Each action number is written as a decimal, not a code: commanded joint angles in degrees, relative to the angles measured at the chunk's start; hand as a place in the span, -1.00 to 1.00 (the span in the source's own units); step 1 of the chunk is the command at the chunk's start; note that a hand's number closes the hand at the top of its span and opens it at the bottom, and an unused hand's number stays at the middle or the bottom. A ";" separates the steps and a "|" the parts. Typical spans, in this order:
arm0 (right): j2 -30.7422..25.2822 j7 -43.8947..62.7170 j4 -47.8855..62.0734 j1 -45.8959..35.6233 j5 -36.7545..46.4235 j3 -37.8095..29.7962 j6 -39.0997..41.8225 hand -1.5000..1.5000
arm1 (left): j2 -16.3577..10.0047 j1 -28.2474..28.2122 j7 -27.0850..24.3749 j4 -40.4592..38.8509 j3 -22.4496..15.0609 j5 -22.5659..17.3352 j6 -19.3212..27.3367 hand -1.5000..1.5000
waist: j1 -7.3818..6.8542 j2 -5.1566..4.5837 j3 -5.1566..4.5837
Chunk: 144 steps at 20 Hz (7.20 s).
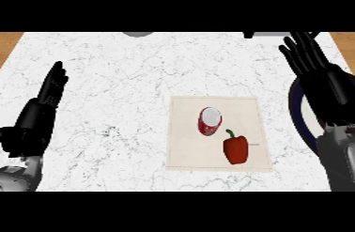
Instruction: Pick the bell pepper from the placemat and place it in the plate
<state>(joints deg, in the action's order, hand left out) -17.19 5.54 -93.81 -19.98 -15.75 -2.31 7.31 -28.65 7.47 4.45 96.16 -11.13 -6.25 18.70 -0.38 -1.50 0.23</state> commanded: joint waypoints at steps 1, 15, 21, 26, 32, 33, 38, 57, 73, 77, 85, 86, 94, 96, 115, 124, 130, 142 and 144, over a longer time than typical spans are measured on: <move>-0.02 -2.13 8.36 -4.14 -1.27 -0.32 4.78 1.00 | 0.93 -0.64 -1.42 -3.93 2.78 -1.79 -3.50 0.00 | -0.09 1.34 -0.23; -3.67 -40.42 24.79 9.60 18.82 5.65 12.52 -1.00 | 7.35 1.06 4.12 -12.74 1.24 -7.50 -6.63 0.00 | 0.02 1.20 -0.16; -10.42 -43.83 28.34 6.08 28.25 7.82 12.73 -1.00 | 5.76 0.94 2.61 -14.92 4.60 -8.53 -10.20 0.00 | -0.04 1.42 -0.22; -9.96 -37.25 19.92 9.22 32.02 8.82 12.12 -1.00 | 8.77 2.58 4.20 -16.02 4.51 -5.26 -9.03 0.00 | 0.45 1.55 -0.24; -12.07 -25.12 10.88 8.94 33.98 11.52 18.29 -1.00 | 7.08 0.28 3.24 -14.15 6.58 -5.81 -11.41 0.00 | 0.36 1.64 -0.27; -11.19 -25.60 10.68 10.37 36.67 13.15 16.69 -1.00 | 8.07 2.52 2.58 -17.68 7.09 -5.84 -11.87 0.00 | 0.58 1.55 -0.27; -10.43 -21.22 8.79 9.67 43.90 15.82 15.15 -1.00 | 9.88 2.11 3.99 -16.51 6.33 -3.96 -10.83 0.00 | 0.40 1.54 -0.24; -1.70 -10.48 10.28 5.88 59.43 20.32 23.17 -1.00 | 11.76 1.42 1.33 -19.00 12.10 0.21 -15.69 0.00 | 0.31 1.51 -0.24; -0.19 -20.19 22.19 1.14 70.18 23.12 22.97 1.00 | 14.75 2.81 5.08 -16.59 14.19 1.87 -16.68 0.00 | 0.24 1.46 -0.23; 3.91 -20.92 24.50 0.91 71.73 24.21 19.61 1.00 | 15.72 2.43 6.37 -13.88 12.72 4.53 -14.71 0.00 | 0.13 1.50 -0.22; 3.82 -20.04 12.13 8.16 68.66 20.78 21.46 1.00 | 15.71 -0.61 2.74 -15.98 14.54 3.53 -17.59 0.00 | 0.74 1.59 -0.25; 3.95 -19.15 7.01 11.68 67.01 20.71 22.53 1.00 | 16.10 3.58 7.11 -15.11 14.22 3.78 -15.84 0.00 | 1.40 1.71 -0.25; 2.41 -14.93 -24.53 26.98 57.89 11.32 23.13 1.00 | 15.46 -0.75 5.05 -14.64 15.67 2.82 -16.67 0.00 | 2.81 2.15 -0.29; 2.98 -17.03 -26.78 28.46 54.26 5.09 20.01 1.00 | 16.43 -0.70 3.13 -15.63 14.70 4.56 -15.51 0.00 | 3.21 2.01 -0.25; -2.54 -4.53 -14.15 15.86 32.24 -31.91 15.35 1.00 | 16.00 0.95 2.16 -16.86 15.45 4.12 -18.36 0.00 | 0.15 1.39 -0.22; -11.86 -17.64 13.98 7.06 38.32 -31.86 9.86 1.00 | 17.66 -0.04 5.73 -12.82 14.96 4.00 -17.96 0.00 | -0.20 1.39 -0.20; -17.95 -27.42 32.08 4.65 45.29 -26.67 10.99 1.00 | 16.40 3.70 4.69 -16.75 15.69 4.51 -18.84 0.00 | -0.78 1.06 -0.14; -22.05 -46.26 50.54 -3.84 37.68 -30.73 14.85 -1.00 | 17.39 1.11 5.60 -13.81 15.17 5.19 -18.45 0.00 | -0.50 1.33 -0.13; -20.81 -48.58 48.14 -3.30 32.25 -33.21 19.99 -1.00 | 17.54 3.10 5.54 -15.62 15.37 5.24 -18.29 0.00 | 0.59 1.49 -0.18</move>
<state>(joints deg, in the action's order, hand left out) -38.04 -38.07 -46.23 -21.56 22.09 -32.40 23.37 -11.74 9.61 10.11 81.42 4.42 -1.30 -0.01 -0.51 -0.15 0.10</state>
